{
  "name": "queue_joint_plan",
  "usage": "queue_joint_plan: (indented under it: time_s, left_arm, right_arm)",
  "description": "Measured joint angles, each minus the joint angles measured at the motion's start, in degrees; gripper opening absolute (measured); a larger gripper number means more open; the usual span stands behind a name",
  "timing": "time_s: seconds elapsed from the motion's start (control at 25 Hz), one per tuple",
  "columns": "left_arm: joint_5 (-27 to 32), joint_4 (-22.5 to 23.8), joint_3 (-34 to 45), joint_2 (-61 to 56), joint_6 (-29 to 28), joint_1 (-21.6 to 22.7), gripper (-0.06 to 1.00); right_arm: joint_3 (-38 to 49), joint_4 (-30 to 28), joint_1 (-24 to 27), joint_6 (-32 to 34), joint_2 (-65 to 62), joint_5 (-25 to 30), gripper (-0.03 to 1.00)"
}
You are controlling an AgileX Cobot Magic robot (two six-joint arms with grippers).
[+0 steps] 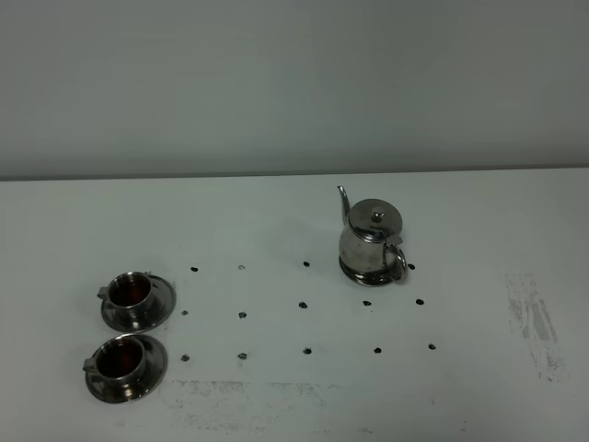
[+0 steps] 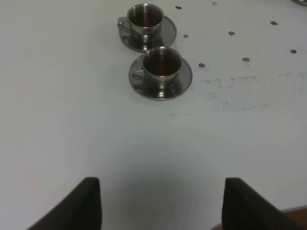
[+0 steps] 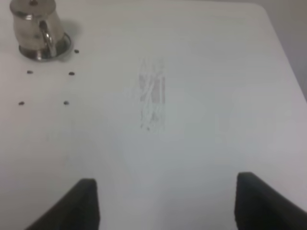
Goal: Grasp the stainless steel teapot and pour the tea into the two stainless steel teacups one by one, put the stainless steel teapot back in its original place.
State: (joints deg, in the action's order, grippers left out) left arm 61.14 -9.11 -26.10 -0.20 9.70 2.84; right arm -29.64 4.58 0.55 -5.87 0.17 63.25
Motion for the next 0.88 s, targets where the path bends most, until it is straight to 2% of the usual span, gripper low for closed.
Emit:
queue_joint_plan:
  time_s: [0.88]
  left_arm:
    - [0.0, 0.0, 0.0, 0.0, 0.0, 0.0, 0.54]
  right_arm:
    - [0.0, 0.3, 0.0, 0.0, 0.0, 0.1, 0.58]
